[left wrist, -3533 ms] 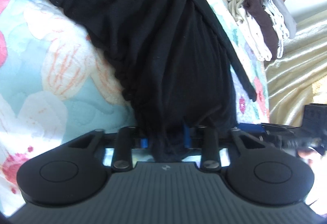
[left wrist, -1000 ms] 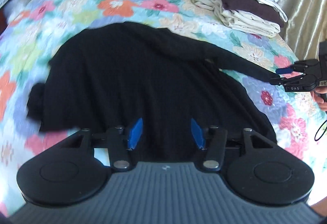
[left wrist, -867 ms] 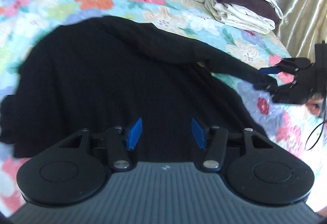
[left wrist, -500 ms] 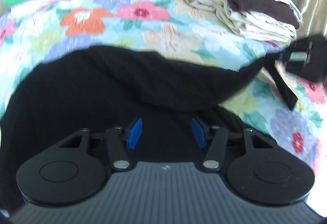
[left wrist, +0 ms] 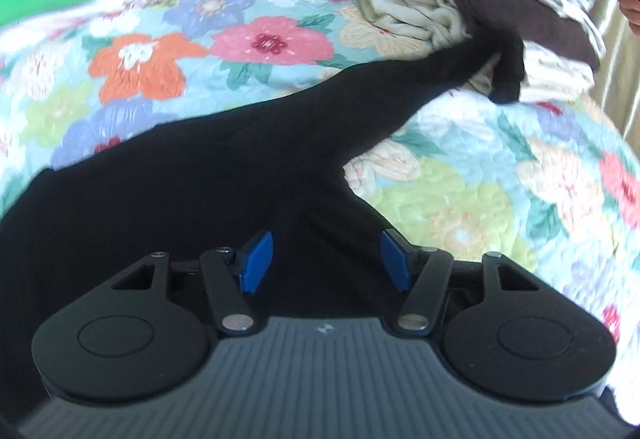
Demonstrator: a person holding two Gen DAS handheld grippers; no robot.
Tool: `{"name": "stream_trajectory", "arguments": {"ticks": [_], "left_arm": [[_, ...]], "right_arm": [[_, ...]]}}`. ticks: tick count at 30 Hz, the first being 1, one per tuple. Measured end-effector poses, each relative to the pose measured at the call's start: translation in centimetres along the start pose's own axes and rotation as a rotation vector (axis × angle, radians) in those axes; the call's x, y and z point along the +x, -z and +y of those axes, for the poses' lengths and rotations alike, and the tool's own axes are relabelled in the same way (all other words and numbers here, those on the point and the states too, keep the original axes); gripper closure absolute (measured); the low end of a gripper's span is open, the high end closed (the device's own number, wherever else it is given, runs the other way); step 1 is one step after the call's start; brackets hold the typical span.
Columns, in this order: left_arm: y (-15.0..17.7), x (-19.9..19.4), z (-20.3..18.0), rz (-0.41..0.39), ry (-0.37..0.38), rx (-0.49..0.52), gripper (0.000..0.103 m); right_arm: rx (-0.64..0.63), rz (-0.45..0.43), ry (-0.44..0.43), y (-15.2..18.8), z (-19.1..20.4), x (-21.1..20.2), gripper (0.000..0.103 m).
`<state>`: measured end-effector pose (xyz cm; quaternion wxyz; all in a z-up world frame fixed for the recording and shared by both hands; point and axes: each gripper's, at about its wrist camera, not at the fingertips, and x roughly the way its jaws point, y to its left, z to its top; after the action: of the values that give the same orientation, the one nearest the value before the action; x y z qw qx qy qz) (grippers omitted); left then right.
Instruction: Fold clothes
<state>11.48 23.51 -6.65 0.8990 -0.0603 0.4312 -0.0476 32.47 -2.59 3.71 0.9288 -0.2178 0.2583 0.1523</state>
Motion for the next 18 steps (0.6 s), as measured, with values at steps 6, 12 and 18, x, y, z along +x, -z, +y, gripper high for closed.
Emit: {"name": "stream_trajectory", "arguments": {"ticks": [6, 12, 18], "left_arm": [[2.4, -2.3, 2.8, 0.033, -0.095, -0.145, 0.043], [8.9, -8.8, 7.5, 0.028, -0.305, -0.320, 0.043], [16.5, -17.8, 15.0, -0.059, -0.483, -0.552, 0.043]], "right_arm": [[0.062, 0.058, -0.210, 0.3, 4.5, 0.1, 0.096], [0.045, 0.183, -0.516, 4.0, 14.8, -1.0, 0.089], [-0.097, 0.217, -0.702, 5.3, 23.9, -5.3, 0.066]]}}
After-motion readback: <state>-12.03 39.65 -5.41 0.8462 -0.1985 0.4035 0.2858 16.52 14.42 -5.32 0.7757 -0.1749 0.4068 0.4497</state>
